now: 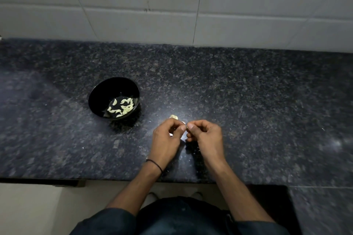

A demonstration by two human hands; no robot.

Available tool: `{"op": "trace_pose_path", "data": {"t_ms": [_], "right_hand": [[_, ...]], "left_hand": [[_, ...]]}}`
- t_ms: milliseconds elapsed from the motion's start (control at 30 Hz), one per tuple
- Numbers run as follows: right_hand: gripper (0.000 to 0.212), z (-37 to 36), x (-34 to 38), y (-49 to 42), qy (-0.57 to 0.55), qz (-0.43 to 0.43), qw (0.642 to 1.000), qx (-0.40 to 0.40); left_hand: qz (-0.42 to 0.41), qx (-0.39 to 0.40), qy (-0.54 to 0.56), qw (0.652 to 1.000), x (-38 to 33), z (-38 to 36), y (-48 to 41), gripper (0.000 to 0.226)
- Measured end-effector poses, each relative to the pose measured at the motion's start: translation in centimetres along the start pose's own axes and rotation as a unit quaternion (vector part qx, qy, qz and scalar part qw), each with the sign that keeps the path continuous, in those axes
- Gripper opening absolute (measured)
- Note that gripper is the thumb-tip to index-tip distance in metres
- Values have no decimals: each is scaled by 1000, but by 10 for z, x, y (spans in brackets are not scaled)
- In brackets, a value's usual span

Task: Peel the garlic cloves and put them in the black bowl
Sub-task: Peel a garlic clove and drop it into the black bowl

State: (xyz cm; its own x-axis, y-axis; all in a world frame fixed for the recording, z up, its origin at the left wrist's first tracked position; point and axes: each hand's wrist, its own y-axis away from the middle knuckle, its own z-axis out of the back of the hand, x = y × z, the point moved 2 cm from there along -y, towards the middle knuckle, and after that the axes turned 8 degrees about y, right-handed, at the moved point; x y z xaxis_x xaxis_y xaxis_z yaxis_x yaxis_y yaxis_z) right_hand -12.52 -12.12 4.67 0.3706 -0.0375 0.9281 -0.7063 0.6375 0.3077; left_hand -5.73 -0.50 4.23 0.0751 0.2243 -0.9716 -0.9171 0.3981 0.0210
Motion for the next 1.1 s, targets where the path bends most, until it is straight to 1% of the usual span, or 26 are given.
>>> {"op": "trace_pose_path", "data": {"t_ms": [100, 167, 233, 300, 367, 400, 433, 500, 533, 600, 667, 733, 767, 833, 867, 933, 967, 1033, 1100], "right_hand": [[9, -3, -3, 0, 25, -8, 1000, 8], [11, -5, -5, 0, 39, -22, 999, 11], [16, -7, -6, 0, 30, -51, 998, 23], [21, -9, -4, 0, -23, -93, 994, 42], [22, -12, -4, -1, -101, -142, 983, 60], [20, -13, -4, -1, -126, -158, 977, 63], [19, -14, -5, -1, -133, -163, 976, 62], [15, -12, -6, -2, -93, -136, 985, 44], [14, -11, -5, -2, -70, -113, 991, 33], [11, -9, -2, -1, -49, -74, 996, 22], [8, -7, 2, 1, -44, -48, 998, 23], [7, -5, 4, 2, -43, -35, 998, 26], [7, -4, 3, 1, -41, -36, 998, 27], [7, -4, 2, 0, -38, -53, 997, 30], [8, -4, 1, 0, -37, -65, 997, 29], [12, -5, -1, -1, -40, -90, 995, 21], [13, -6, -2, -1, -46, -102, 994, 20], [15, -9, -1, -1, -96, -134, 986, 31], [16, -11, 1, -2, -177, -179, 967, 49]], "left_hand": [[-15, -21, -38, 999, 1, 2, 2, 14], [-43, -30, -72, 996, -1, 2, 3, 16], [-79, -32, -95, 992, -1, 1, 2, 17], [-111, -31, -113, 987, -1, 0, 2, 20], [-122, -31, -123, 984, -2, -1, 3, 21], [-107, -31, -116, 987, -1, -1, 3, 20], [-75, -31, -99, 992, 1, -2, 3, 19], [28, -25, -29, 999, 6, -3, 1, 21], [78, -21, 22, 996, 7, -4, 0, 22], [164, -19, 126, 978, 6, -6, 0, 27], [229, -7, 214, 949, 2, -8, 0, 31], [257, 9, 250, 933, 0, -8, 1, 30], [259, 13, 256, 931, 1, -8, 1, 30], [244, 6, 241, 939, 5, -7, 1, 28], [218, -3, 205, 954, 6, -7, 0, 26], [131, -11, 85, 988, 6, -4, -1, 20], [85, -9, 23, 996, 5, -4, -1, 17], [-10, -8, -73, 997, -1, -3, -1, 12], [-88, -5, -123, 988, -6, -4, -1, 10]]}}
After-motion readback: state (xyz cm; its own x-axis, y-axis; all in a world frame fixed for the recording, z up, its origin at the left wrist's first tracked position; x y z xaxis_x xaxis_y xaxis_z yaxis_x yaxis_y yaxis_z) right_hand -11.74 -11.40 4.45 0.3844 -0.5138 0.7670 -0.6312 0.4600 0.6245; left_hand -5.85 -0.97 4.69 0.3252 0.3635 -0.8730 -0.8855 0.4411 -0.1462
